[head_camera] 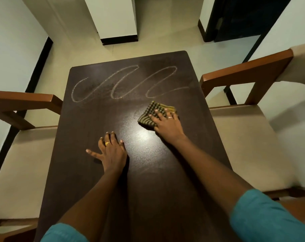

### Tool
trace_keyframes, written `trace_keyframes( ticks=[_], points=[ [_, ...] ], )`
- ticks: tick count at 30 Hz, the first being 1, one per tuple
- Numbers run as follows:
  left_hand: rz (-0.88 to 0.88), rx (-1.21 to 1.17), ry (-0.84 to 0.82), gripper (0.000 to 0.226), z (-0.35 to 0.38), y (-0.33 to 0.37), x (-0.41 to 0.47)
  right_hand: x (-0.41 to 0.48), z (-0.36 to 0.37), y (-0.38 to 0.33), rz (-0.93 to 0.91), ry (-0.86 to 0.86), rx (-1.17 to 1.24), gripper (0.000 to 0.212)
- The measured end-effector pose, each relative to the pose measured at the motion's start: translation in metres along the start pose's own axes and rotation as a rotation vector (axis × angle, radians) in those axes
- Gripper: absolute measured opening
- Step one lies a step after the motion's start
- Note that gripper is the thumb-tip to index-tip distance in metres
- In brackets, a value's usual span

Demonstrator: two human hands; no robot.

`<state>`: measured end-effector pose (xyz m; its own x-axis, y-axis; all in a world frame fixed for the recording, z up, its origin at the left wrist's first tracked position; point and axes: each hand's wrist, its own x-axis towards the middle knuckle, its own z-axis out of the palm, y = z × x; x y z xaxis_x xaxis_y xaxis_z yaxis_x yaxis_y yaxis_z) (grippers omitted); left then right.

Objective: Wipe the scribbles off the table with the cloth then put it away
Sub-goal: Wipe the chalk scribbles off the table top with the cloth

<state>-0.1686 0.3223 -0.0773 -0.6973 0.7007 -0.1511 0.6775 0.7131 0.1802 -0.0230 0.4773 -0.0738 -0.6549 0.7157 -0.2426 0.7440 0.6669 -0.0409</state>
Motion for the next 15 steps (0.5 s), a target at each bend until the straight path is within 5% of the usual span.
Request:
trace_keyframes(
  ticks=[6, 15],
  points=[
    [-0.004, -0.029, 0.01, 0.049, -0.011, -0.022, 0.013, -0.006, -0.008, 0.092, 0.543, 0.048, 0.19, 0.054],
    [-0.047, -0.093, 0.065, 0.049, -0.021, -0.07, 0.05, 0.067, -0.028, 0.062, 0.782, 0.049, 0.311, 0.052]
  ],
)
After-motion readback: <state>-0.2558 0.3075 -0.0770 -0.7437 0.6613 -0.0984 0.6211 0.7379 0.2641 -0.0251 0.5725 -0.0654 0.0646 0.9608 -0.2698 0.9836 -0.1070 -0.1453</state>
